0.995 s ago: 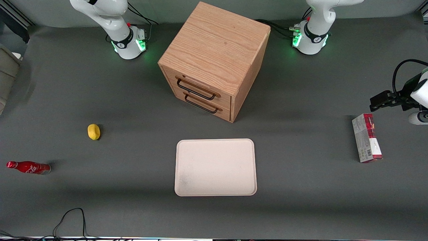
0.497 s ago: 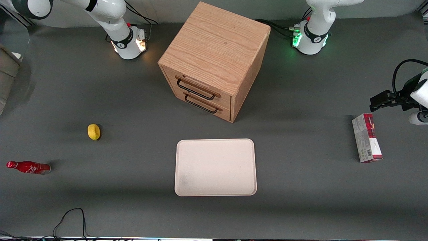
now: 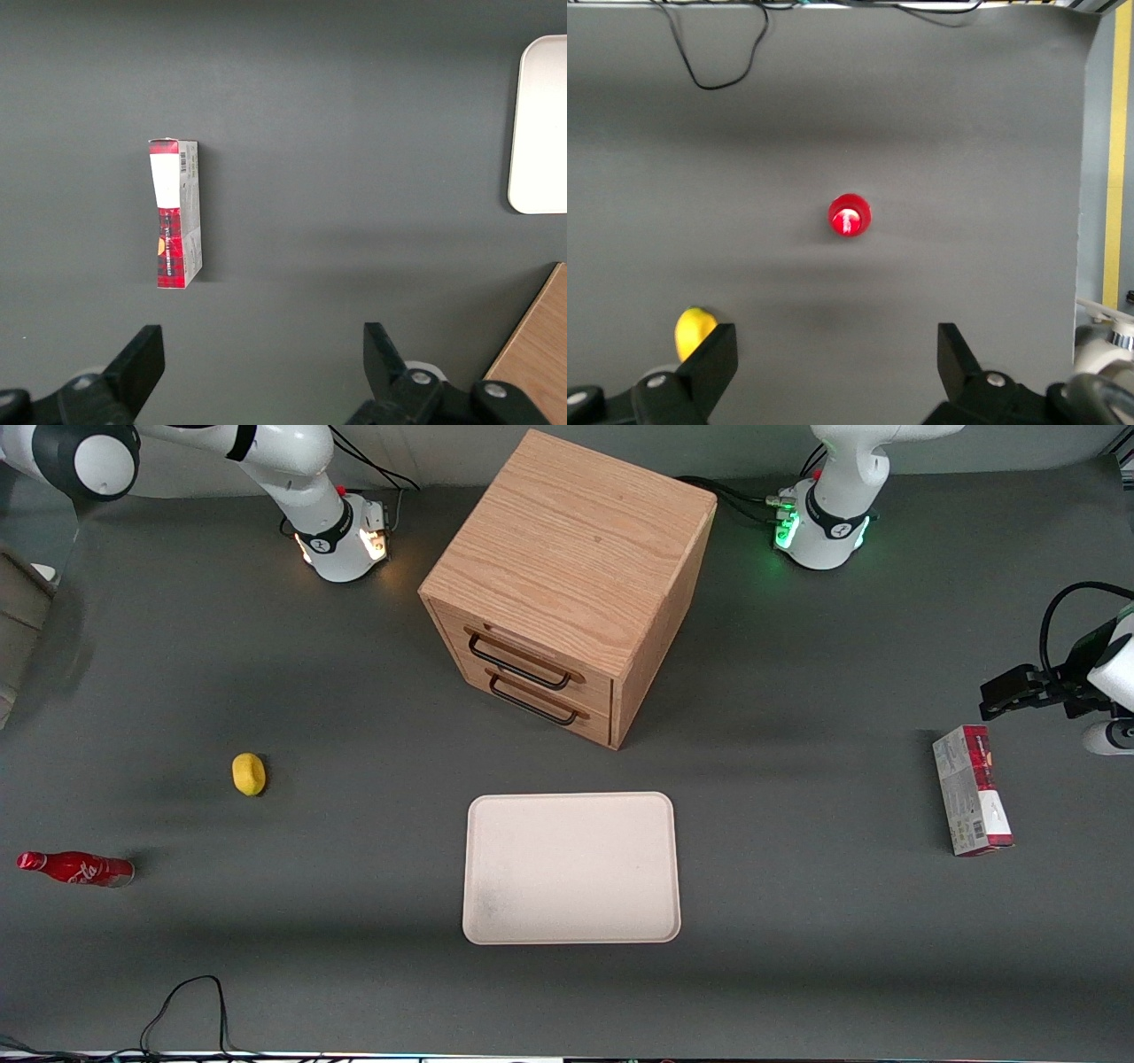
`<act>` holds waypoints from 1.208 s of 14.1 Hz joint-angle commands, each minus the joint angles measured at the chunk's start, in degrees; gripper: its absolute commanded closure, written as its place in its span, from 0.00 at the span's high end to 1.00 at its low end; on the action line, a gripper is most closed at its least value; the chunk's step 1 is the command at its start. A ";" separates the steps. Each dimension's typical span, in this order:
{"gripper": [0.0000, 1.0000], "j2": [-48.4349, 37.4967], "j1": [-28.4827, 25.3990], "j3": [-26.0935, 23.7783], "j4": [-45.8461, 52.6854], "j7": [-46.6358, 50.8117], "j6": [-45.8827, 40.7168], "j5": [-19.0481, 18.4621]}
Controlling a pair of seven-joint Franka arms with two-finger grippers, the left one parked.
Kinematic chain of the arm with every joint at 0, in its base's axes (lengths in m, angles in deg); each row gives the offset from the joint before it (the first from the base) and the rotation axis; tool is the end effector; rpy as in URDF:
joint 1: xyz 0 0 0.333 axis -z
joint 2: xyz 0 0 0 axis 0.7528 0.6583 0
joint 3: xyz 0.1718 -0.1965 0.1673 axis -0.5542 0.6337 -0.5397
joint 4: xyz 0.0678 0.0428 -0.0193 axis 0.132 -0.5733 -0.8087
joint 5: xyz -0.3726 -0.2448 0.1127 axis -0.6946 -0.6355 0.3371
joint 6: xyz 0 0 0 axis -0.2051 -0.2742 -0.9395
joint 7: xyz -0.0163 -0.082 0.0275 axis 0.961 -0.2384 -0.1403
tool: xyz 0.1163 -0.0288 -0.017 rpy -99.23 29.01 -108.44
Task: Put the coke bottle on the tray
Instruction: 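Lower the open right gripper over the bottle's cap end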
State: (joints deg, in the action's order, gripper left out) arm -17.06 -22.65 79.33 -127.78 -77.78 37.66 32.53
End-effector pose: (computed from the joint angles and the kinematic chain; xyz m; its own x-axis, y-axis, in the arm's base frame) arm 0.7098 -0.3921 0.4885 0.9971 -0.0052 0.0754 -0.0057 -1.0000 0.0063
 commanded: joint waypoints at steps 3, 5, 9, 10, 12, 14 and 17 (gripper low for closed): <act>1.00 6.30 0.54 -0.55 2.37 -2.28 3.47 0.77; 1.00 7.44 0.54 -0.55 1.94 -2.28 4.88 0.77; 1.00 7.36 0.01 -0.46 -2.19 -2.02 6.89 0.33; 1.00 7.27 -0.16 -0.55 -3.94 -2.10 8.99 0.41; 1.00 7.09 -0.08 -0.55 -7.28 -2.55 12.34 0.76; 1.00 7.62 -0.08 -0.55 -7.73 -2.37 12.88 0.94; 1.00 8.67 -0.43 -0.55 -7.65 -1.84 13.06 0.77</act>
State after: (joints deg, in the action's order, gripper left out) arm -8.61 -22.92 78.91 -135.08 -78.78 49.85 32.53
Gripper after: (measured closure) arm 0.000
